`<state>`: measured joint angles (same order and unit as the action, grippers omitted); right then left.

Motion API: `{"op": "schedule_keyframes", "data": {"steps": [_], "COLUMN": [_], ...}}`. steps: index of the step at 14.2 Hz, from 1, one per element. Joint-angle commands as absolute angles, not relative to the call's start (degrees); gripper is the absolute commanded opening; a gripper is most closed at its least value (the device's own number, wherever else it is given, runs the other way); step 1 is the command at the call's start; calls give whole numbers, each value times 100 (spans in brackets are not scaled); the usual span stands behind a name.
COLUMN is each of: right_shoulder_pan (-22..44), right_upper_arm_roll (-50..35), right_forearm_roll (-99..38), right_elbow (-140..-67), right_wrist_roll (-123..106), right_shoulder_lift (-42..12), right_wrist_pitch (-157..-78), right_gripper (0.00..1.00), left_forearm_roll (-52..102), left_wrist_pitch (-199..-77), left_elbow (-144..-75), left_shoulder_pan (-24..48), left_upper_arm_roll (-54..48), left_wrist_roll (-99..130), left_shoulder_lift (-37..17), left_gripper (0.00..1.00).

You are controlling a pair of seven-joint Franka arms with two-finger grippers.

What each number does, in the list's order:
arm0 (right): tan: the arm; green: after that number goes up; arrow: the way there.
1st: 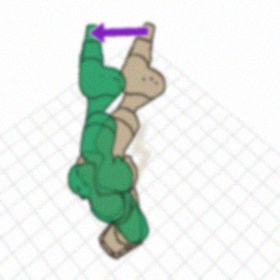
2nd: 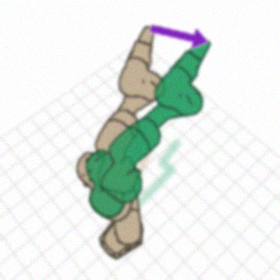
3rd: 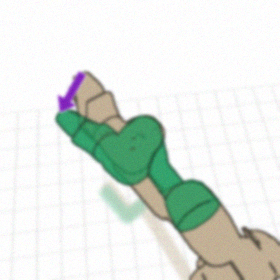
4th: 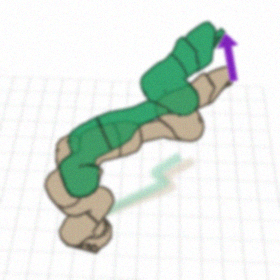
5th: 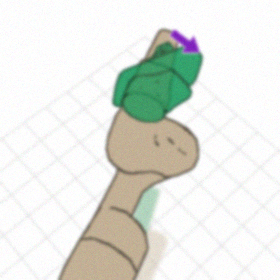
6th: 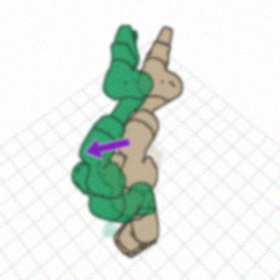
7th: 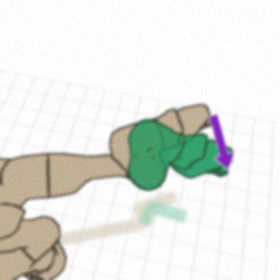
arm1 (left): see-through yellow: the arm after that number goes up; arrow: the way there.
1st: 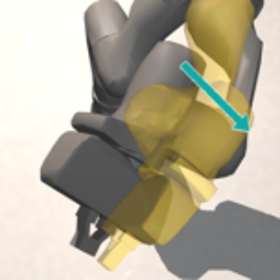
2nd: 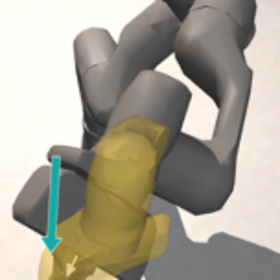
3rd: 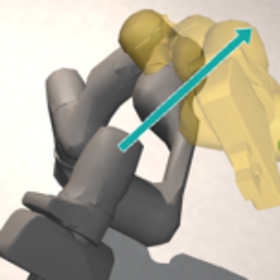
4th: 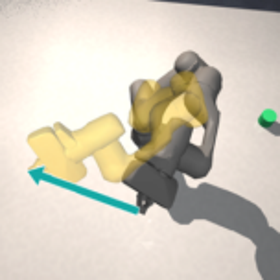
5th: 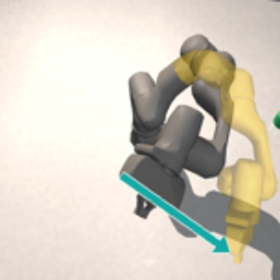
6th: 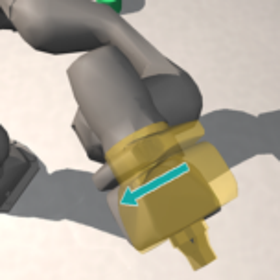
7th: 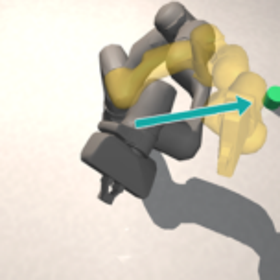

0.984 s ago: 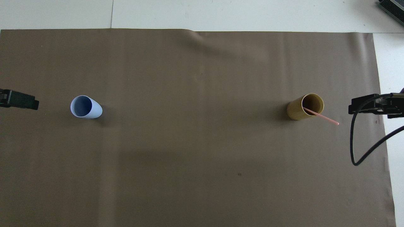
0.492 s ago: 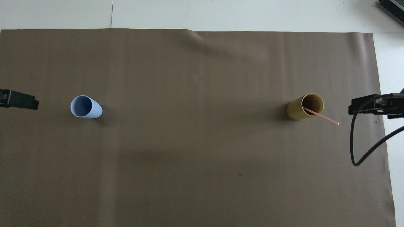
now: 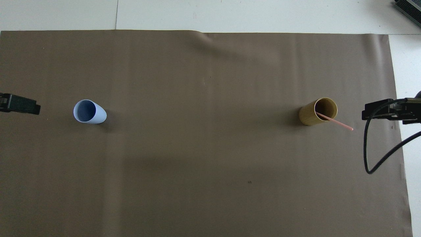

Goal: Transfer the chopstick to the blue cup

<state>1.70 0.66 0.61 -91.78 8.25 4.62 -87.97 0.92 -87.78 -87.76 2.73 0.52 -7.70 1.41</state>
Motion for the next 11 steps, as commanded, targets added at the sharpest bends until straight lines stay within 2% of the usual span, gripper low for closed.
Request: {"op": "schedule_keyframes", "data": {"steps": [1, 11], "right_shoulder_pan": [123, 123], "right_upper_arm_roll": [62, 62], "right_forearm_roll": [44, 44], "right_elbow": [-9482, -9501], "right_wrist_roll": [686, 677], "right_shoulder_lift": [676, 694], "right_wrist_pitch": [-8780, -8789], "right_gripper": [100, 100], "left_forearm_roll": [62, 79], "left_wrist_pitch": [-8719, -8797], "left_elbow": [-8851, -8842], "left_shoulder_pan": [220, 229], "left_upper_arm_roll": [9, 18], "left_wrist_roll": [-721, -712], "left_shoulder_lift": [246, 237], "left_gripper": [100, 100]}}
